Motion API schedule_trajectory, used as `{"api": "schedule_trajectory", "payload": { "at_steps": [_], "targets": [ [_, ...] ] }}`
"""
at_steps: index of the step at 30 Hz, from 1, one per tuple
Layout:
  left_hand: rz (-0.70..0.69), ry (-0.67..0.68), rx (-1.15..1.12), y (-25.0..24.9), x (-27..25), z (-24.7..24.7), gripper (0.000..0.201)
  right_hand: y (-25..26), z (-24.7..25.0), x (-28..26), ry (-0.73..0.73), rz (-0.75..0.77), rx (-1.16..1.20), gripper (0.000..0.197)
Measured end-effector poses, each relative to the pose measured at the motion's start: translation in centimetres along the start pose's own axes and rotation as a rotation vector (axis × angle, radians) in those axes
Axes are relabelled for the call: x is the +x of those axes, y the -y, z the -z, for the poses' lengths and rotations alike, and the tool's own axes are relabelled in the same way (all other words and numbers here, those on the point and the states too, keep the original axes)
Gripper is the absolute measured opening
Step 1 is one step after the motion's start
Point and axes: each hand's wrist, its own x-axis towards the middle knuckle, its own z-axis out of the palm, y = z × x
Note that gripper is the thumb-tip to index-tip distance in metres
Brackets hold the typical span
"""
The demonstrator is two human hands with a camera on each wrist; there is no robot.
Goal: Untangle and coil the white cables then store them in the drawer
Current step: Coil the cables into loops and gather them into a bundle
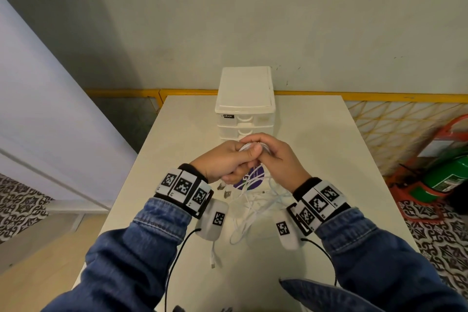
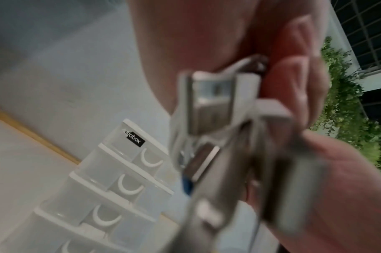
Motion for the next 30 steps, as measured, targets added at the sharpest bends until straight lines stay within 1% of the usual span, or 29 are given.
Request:
{"api": "schedule_trajectory", "payload": {
  "at_steps": [1, 4, 5, 8, 11, 13, 16, 18, 19, 20, 22, 24, 26, 27, 28, 29, 30],
  "targets": [
    [-0.005, 0.018, -0.018, -0.1, -0.1, 0.0, 0.047, 0.1, 0.0, 0.0, -0.017, 0.011, 0.006, 0.017],
    [-0.037, 0.071, -0.049, -0.6, -0.5, -0.1, 0.047, 0.4, 0.0, 0.0, -0.029, 0.033, 0.019, 0.025],
    [-0.051, 0.089, -0.068, -0.9, -0.6, -0.1, 0.048, 0.1, 0.0, -0.1, -0.034, 0.027, 0.021, 0.024],
    [-0.111, 0.150, -0.198, -1.9, -0.8, 0.3, 0.048, -1.8, -0.1, -0.9, -0.087, -0.073, -0.006, 0.017],
    [-0.142, 0.149, -0.253, -2.6, -1.0, 0.3, 0.047, -3.9, 0.0, -1.7, -0.131, -0.154, -0.037, 0.010],
    [-0.178, 0.160, -0.333, -2.6, -0.9, -0.1, 0.047, -4.5, 0.1, -1.8, -0.143, -0.191, -0.013, 0.010],
    [-0.279, 0.190, -0.523, -3.0, -0.8, 0.0, 0.045, -5.2, 0.5, -2.0, -0.118, -0.221, -0.074, 0.019],
    [-0.371, 0.170, -0.671, -3.7, -1.0, 0.7, 0.045, -6.1, 0.8, -2.6, -0.081, -0.273, -0.120, 0.024],
    [-0.399, 0.133, -0.711, -4.1, -1.1, 1.1, 0.046, -6.6, 0.9, -3.1, -0.076, -0.310, -0.127, 0.025],
    [-0.405, 0.077, -0.709, -4.5, -1.3, 1.5, 0.047, -7.1, 1.0, -3.6, -0.076, -0.339, -0.125, 0.025],
    [-0.374, -0.018, -0.639, -4.8, -1.5, 1.7, 0.048, -7.7, 1.0, -4.1, -0.061, -0.369, -0.142, 0.022],
    [-0.332, -0.048, -0.560, -4.7, -1.6, 1.5, 0.048, -7.7, 1.0, -4.1, -0.031, -0.419, -0.138, 0.006],
    [-0.269, -0.097, -0.440, -4.3, -1.5, 1.4, 0.047, -7.3, 1.1, -3.6, -0.021, -0.431, -0.117, 0.055],
    [-0.230, -0.136, -0.365, -4.1, -1.3, 1.4, 0.047, -6.9, 1.2, -3.1, -0.065, -0.402, -0.115, 0.076],
    [-0.190, -0.172, -0.301, -3.9, -1.2, 1.4, 0.046, -6.4, 1.4, -2.7, -0.119, -0.349, -0.099, 0.090],
    [-0.155, -0.203, -0.257, -3.8, -1.1, 1.4, 0.046, -5.6, 1.6, -2.3, -0.168, -0.284, -0.086, 0.097],
    [-0.127, -0.226, -0.236, -3.6, -1.0, 1.3, 0.046, -4.7, 1.7, -1.9, -0.183, -0.216, -0.074, 0.095]
  ]
}}
